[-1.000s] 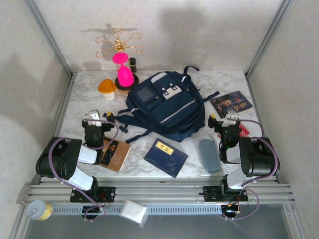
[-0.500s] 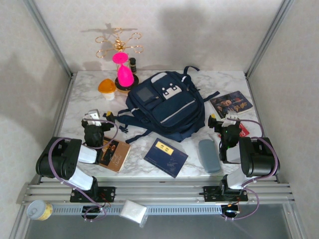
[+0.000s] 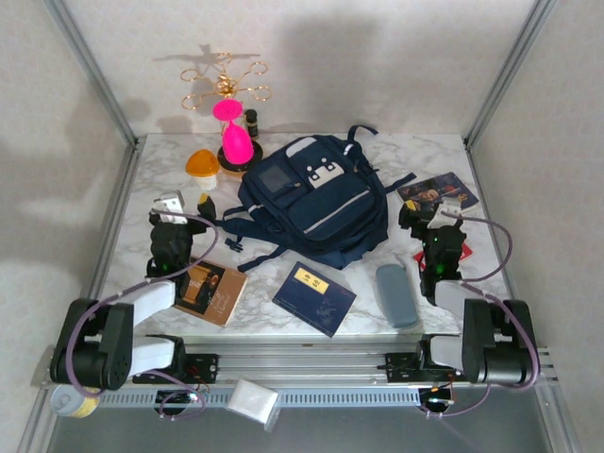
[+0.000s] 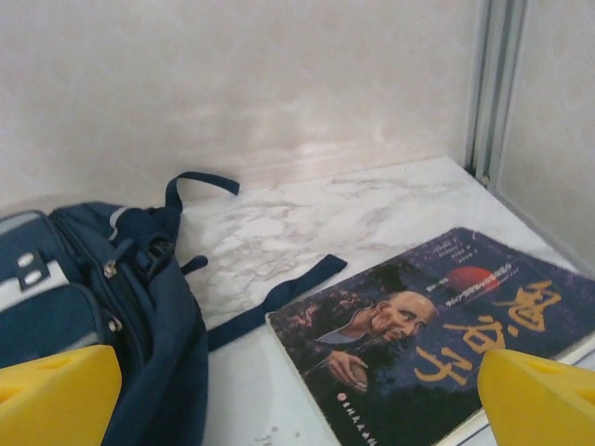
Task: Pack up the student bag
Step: Rotate the student bag at the top-center of the table.
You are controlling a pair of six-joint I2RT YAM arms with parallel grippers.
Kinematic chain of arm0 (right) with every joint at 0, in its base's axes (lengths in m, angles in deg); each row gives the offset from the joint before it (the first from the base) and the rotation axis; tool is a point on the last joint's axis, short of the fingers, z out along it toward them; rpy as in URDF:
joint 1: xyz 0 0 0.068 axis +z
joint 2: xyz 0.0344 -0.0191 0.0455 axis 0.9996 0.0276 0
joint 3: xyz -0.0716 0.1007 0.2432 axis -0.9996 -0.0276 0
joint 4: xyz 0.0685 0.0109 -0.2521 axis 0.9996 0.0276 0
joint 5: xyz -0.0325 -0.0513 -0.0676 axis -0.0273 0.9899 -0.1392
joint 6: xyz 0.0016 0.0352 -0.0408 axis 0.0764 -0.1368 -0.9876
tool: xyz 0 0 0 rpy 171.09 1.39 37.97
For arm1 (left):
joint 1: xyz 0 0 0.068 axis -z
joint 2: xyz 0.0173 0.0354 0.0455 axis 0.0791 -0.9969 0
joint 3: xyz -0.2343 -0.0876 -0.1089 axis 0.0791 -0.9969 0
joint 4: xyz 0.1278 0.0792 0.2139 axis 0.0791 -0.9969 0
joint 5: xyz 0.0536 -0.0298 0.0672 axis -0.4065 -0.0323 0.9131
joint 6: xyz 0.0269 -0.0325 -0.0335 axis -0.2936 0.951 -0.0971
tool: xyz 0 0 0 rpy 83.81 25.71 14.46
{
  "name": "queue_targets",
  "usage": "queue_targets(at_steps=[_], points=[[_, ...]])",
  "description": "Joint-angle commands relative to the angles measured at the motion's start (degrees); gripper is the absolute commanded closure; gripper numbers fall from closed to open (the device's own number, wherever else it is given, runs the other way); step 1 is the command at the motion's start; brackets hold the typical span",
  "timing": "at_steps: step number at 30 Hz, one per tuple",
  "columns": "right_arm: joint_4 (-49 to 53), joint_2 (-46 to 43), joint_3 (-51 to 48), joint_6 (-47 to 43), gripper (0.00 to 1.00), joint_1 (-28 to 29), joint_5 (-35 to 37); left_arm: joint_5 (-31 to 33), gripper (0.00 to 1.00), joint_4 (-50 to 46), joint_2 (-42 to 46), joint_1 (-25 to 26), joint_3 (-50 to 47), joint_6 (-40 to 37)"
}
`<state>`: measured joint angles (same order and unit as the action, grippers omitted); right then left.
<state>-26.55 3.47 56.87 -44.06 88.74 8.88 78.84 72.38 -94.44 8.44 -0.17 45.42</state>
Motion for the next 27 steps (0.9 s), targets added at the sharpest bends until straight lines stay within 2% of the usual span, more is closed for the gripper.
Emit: queue_targets(at_steps=[1,4,8,12,17,20,27], points=[[19.83,-3.42,6.95,15.5,0.01,0.11,5.01,-5.17,0.01,-9.38,4.89,-0.39,3.23,5.17],[33.03,-3.68,11.84,21.34,0.01,-0.26,6.99,-5.39,0.01,-14.22,8.57,-0.47,5.46,13.08],[38.5,-3.67,14.19,23.15,0.01,-1.24,-2.26,-3.89,0.01,-21.37,11.29,-0.63,7.64,21.89],[43.21,-3.33,16.33,25.02,0.01,-0.96,-11.66,-8.1,0.01,-27.26,13.01,-0.72,8.9,27.32],[50.45,-1.14,19.42,25.86,0.01,1.09,-16.38,-10.55,0.01,-31.03,17.11,0.16,6.72,36.59],[53.36,1.08,21.83,25.94,0.01,3.5,-19.69,-10.7,0.01,-32.97,19.16,2.85,4.39,42.98],[56.2,7.72,26.2,25.23,0.01,7.52,-22.26,-5.6,0.01,-37.97,18.54,15.99,2.34,50.69]])
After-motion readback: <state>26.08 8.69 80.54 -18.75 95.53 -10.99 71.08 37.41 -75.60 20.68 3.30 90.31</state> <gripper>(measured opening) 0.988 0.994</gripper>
